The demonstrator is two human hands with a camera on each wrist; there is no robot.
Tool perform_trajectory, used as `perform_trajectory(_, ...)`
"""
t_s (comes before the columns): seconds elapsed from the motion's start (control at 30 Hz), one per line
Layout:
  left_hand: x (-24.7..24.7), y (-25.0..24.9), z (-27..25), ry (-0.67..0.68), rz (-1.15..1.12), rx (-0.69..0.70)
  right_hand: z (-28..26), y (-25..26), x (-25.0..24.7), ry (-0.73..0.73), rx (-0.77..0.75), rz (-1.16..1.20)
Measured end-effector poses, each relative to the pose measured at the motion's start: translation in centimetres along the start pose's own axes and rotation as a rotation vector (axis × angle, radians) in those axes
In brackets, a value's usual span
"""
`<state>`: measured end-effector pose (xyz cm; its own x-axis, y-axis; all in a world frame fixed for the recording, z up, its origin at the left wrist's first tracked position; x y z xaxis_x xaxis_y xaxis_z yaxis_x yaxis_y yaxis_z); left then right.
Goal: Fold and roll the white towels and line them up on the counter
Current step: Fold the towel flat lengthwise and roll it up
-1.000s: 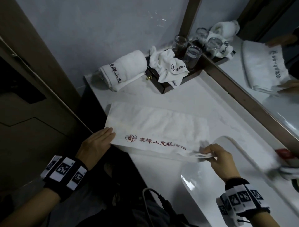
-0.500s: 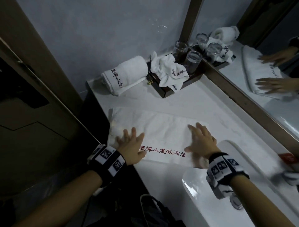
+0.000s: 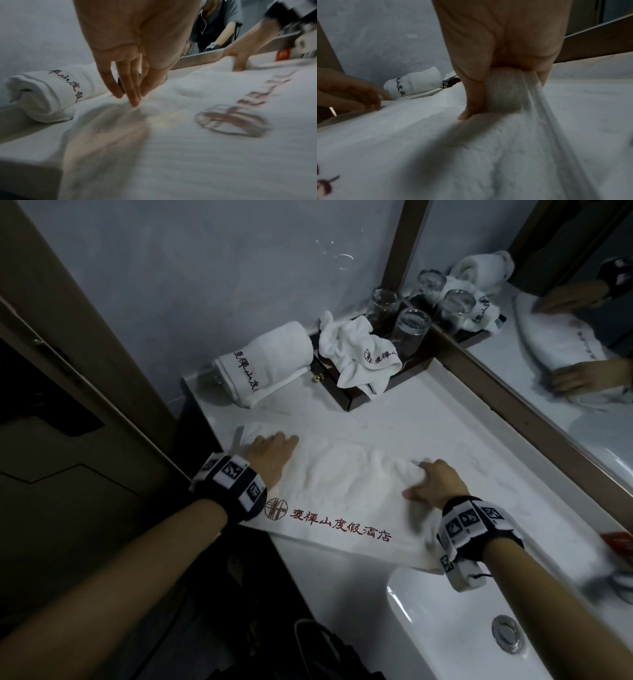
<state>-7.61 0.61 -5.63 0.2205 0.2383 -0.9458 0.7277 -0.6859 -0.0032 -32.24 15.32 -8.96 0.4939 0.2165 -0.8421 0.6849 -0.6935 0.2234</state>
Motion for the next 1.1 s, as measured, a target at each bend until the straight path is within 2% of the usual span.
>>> perform_trajectory(0.07,-0.2,0.1,2.1,0.029,0.002,0.044,-0.1,-0.6,0.0,-0.007,0.015,0.067)
perform_trajectory(0.2,1.6,-0.6,5.0,0.206,0.135,0.129,0.1,-1.4,0.3,-0.011,0.031,0.156)
perform_trajectory(0.3,1.5,-1.5,6.0,0.157,0.218,0.144,0.1,-1.6,0.4,-0.005,0.047,0.206)
perform_trajectory(0.4,1.1,0.0,5.9,0.125,0.233,0.116,0.1,-1.8,0.6,-0.014,0.061,0.23)
perform_trajectory(0.53,0.4,4.3,4.6,0.096,-0.009,-0.001,-0.5,-1.3,0.4,-0.06,0.033,0.111)
perform_trajectory(0.67,-1.2,7.4,1.7,-0.031,-0.386,-0.099,-1.5,2.5,-1.0,-0.256,-0.132,-0.299)
perform_trajectory(0.73,-2.5,7.8,0.5,-0.117,-0.573,-0.083,-1.7,6.0,-1.1,-0.288,-0.243,-0.415)
perform_trajectory(0.83,-5.1,7.4,-1.3,-0.183,-0.83,0.013,-1.2,9.4,-1.7,-0.226,-0.21,-0.246)
perform_trajectory(0.87,-6.4,7.8,-2.1,-0.242,-0.865,0.017,-1.0,10.3,-1.9,-0.185,-0.195,-0.185)
perform_trajectory(0.97,-11.0,10.8,-5.4,-0.469,-0.81,-0.072,-0.3,13.5,-2.4,-0.062,-0.209,0.002)
perform_trajectory(1.03,-14.3,11.4,-8.3,-0.545,-0.727,-0.051,0.0,16.7,-3.8,-0.058,-0.329,0.136)
perform_trajectory(1.1,-17.6,10.9,-11.4,-0.615,-0.734,0.068,-0.5,19.9,-6.9,-0.191,-0.523,0.273)
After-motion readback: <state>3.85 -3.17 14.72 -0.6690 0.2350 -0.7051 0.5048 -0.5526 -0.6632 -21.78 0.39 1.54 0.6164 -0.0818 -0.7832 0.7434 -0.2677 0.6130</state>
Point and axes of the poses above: each hand's wrist, its own z-axis towards the middle knuckle, its own x-axis out of the palm, y = z × x, the point moved 10 cm from there along z, towards the middle knuckle, and after that the axes turned 1 degree about x, right-handed, at the moved point
